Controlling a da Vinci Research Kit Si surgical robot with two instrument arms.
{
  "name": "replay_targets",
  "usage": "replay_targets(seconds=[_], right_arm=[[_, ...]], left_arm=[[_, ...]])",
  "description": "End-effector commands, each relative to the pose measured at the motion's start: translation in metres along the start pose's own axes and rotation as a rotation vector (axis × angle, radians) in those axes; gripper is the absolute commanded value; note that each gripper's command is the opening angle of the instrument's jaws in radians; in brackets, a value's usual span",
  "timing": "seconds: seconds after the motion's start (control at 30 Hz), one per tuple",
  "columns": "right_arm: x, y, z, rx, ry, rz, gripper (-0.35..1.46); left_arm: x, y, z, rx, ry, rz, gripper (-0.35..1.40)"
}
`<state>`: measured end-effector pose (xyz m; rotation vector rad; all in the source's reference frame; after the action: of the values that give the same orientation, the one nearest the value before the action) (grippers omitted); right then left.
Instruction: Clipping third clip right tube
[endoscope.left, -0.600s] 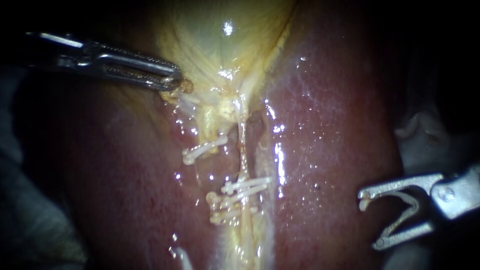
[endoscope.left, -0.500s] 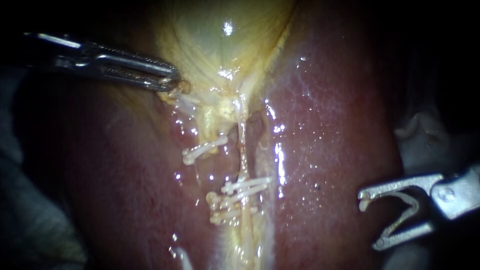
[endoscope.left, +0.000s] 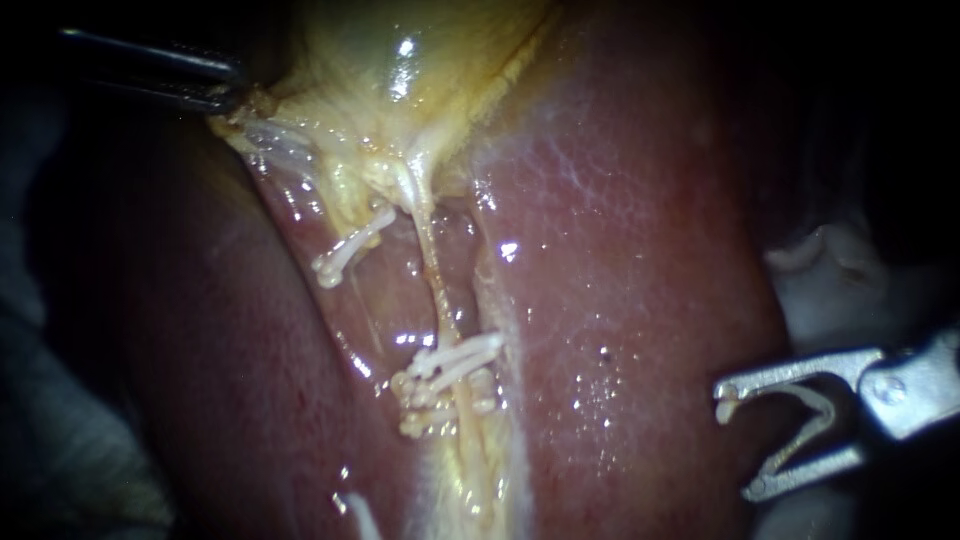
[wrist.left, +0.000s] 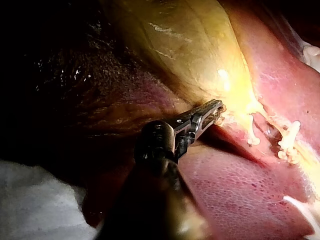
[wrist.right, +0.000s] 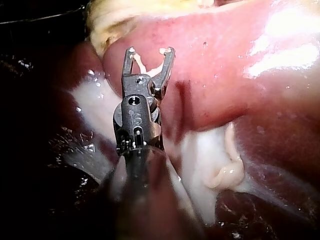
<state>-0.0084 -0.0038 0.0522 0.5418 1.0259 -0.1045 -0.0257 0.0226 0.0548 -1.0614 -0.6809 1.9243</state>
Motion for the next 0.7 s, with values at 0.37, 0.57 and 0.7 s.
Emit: replay_targets(seconds=[0.37, 0.57, 0.7], right_arm=[[0.0034, 0.0042, 0.003, 0.004, 0.065, 0.284, 0.45], [0.0043, 0.0065, 0.0053, 0.019, 0.178, 0.431, 0.44], [0.0049, 0.0087, 0.0071, 0.017, 0.242, 0.552, 0.46]], left_arm=[[-0.0002, 0.0002, 0.0004, 0.007, 0.004, 0.0, -0.35], [-0.0003, 0.0002, 0.0007, 0.007, 0.004, 0.0, -0.35], [-0.0003, 0.0004, 0.0008, 0.006, 0.003, -0.001, -0.35]])
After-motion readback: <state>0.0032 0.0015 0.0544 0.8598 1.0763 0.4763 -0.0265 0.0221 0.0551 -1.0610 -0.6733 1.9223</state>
